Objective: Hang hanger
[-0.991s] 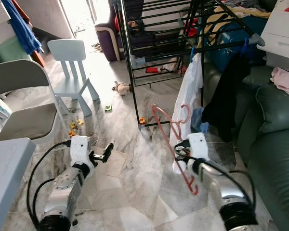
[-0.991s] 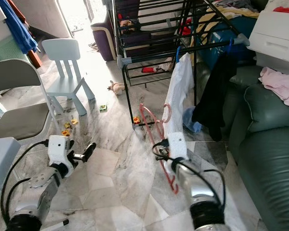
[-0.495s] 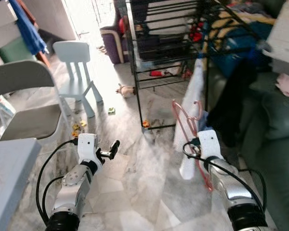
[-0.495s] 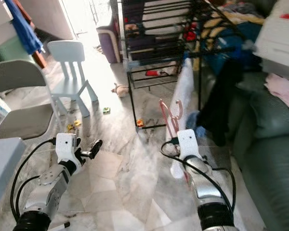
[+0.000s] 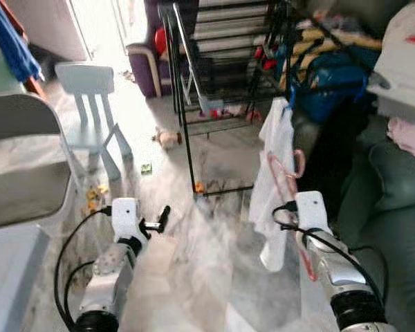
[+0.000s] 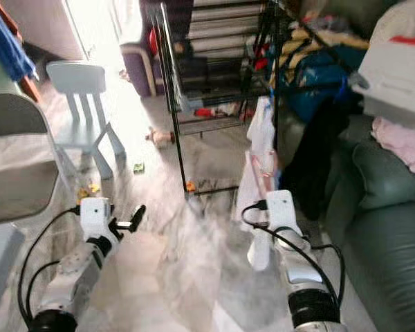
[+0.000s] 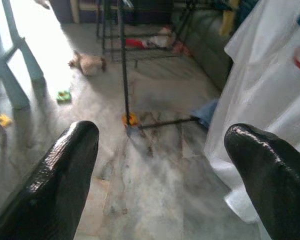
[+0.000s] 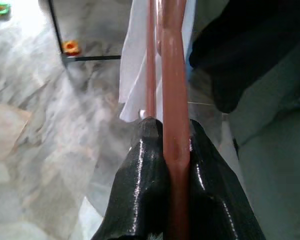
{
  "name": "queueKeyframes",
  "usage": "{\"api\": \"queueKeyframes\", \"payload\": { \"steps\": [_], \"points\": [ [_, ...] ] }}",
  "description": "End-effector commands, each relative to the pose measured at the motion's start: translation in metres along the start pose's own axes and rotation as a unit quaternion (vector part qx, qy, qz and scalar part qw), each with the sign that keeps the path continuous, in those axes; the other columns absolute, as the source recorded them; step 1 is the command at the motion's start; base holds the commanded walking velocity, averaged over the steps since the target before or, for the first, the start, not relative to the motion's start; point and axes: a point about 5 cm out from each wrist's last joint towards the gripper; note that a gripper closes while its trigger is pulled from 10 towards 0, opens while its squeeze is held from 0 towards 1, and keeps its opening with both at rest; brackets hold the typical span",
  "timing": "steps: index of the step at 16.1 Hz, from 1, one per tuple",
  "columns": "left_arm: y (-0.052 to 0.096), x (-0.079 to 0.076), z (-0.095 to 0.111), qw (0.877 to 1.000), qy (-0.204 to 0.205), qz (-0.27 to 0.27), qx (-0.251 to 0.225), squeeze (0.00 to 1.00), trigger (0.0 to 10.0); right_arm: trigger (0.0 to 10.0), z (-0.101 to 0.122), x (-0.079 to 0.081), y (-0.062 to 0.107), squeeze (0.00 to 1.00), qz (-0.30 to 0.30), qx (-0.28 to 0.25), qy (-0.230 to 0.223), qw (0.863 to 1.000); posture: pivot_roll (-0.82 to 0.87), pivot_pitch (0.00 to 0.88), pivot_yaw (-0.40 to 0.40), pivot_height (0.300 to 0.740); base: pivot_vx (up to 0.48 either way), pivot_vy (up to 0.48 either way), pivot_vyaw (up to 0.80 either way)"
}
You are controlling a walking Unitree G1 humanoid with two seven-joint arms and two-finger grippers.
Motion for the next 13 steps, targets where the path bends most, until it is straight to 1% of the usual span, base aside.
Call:
{"api": "queueKeyframes", "payload": {
  "steps": [1, 3, 4, 5, 6, 9, 10, 13],
  "points": [
    [0.001, 0.009, 0.0, 1.0, -0.008, 0.02, 0.002, 0.0, 10.0, 10.0, 0.006, 0.01, -0.002, 0.0, 0.011, -0.007, -0.002, 1.0, -0.13, 0.0, 0.027, 0.74, 0.428, 0.0, 0.0],
    [0.0, 0.008, 0.004, 1.0, -0.019, 0.024, -0.008, 0.0, 10.0, 10.0, 0.005, 0.01, -0.004, 0.0, 0.012, -0.004, 0.004, 1.0, -0.12, 0.0, 0.002, 0.74, 0.452, 0.0, 0.0],
    [-0.001, 0.008, 0.005, 0.999, -0.035, 0.03, -0.006, 0.0, 10.0, 10.0, 0.006, 0.01, -0.005, 0.0, 0.011, -0.001, 0.003, 1.0, -0.11, 0.0, -0.001, 0.74, 0.48, 0.0, 0.0],
    [-0.003, 0.006, 0.006, 0.999, -0.023, 0.031, -0.008, 0.0, 10.0, 10.0, 0.008, 0.012, -0.008, 0.0, 0.01, -0.001, 0.0, 1.0, -0.11, 0.0, 0.004, 0.74, 0.48, 0.0, 0.0],
    [-0.004, 0.005, 0.008, 0.999, -0.023, 0.028, -0.01, 0.0, 10.0, 10.0, 0.009, 0.014, -0.009, 0.0, 0.011, -0.001, 0.001, 1.0, -0.11, 0.0, 0.008, 0.74, 0.48, 0.0, 0.0],
    [-0.004, 0.002, 0.011, 0.999, -0.051, 0.009, -0.01, 0.0, 10.0, 10.0, 0.012, 0.016, -0.012, 0.0, 0.012, -0.013, -0.002, 1.0, -0.11, 0.0, 0.049, 0.74, 0.477, 0.0, 0.0],
    [-0.004, 0.002, 0.01, 0.999, -0.05, 0.006, -0.006, 0.0, 10.0, 10.0, 0.013, 0.016, -0.013, 0.0, 0.013, -0.019, 0.004, 1.0, -0.11, 0.0, 0.053, 0.74, 0.48, 0.0, 0.0],
    [-0.004, 0.002, 0.01, 0.999, -0.044, -0.001, -0.003, 0.0, 10.0, 10.0, 0.021, 0.024, -0.01, 0.0, 0.042, -0.048, 0.02, 0.998, -0.12, 0.0, 0.074, 0.74, 0.454, 0.0, 0.0]
  ]
}}
Point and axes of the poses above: a point about 5 cm out from each wrist's last joint towards the gripper, its own y axis pointing back from the gripper into the wrist, its own z axis along the axis of the wrist's last joint, x = y × z, and after that the axes turned 15 degrees about -y, right-handed
